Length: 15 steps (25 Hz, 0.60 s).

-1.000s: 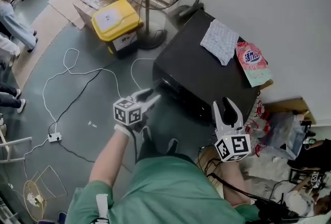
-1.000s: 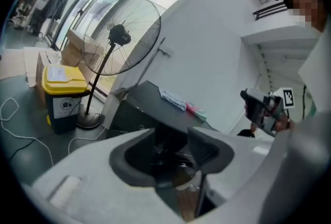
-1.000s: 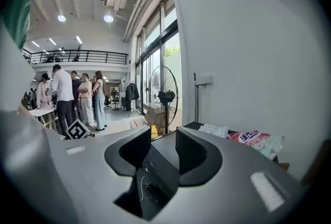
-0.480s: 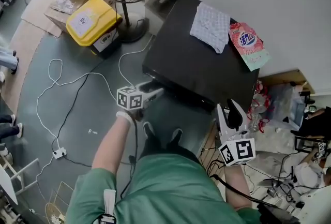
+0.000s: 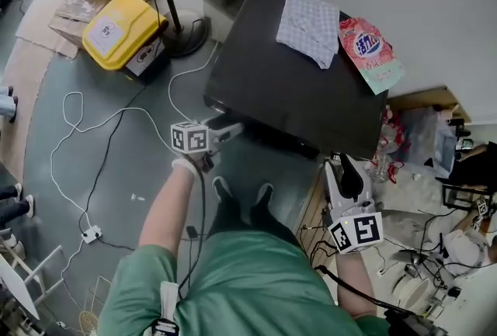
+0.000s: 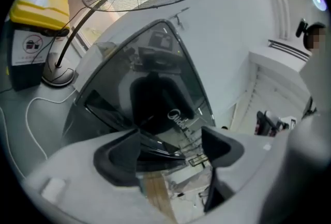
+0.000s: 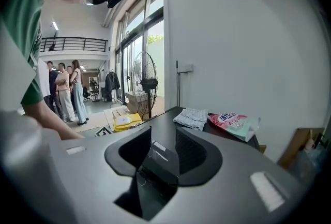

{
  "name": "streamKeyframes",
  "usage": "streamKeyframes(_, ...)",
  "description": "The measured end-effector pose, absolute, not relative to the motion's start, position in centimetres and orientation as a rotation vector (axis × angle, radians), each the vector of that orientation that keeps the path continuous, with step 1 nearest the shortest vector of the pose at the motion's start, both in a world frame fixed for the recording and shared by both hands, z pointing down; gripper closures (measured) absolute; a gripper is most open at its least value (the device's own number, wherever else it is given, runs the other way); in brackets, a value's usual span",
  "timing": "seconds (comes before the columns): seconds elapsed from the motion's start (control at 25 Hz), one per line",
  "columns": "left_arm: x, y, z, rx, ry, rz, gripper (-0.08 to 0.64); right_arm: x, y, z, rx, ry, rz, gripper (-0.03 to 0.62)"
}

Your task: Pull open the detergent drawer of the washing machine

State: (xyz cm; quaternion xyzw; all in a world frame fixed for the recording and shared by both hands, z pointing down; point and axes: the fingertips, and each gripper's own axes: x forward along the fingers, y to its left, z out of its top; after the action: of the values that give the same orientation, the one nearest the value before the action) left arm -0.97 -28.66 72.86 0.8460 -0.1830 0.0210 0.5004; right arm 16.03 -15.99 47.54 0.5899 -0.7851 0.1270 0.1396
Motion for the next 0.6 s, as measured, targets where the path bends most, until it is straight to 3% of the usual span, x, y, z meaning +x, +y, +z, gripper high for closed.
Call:
streamKeyframes(0.36, 0.0, -29.4, 72.7, 1.987, -0.359, -0.12, 0.123, 16.0, -14.6, 48.3, 1.668, -2.256, 0.38, 0.443)
streamKeyframes(0.6, 1.1, -29.6, 72.4, 1.984, -0.3, -0.142, 0.129, 16.3, -13.6, 49.5, 1.656, -2.236, 0.405, 0.443)
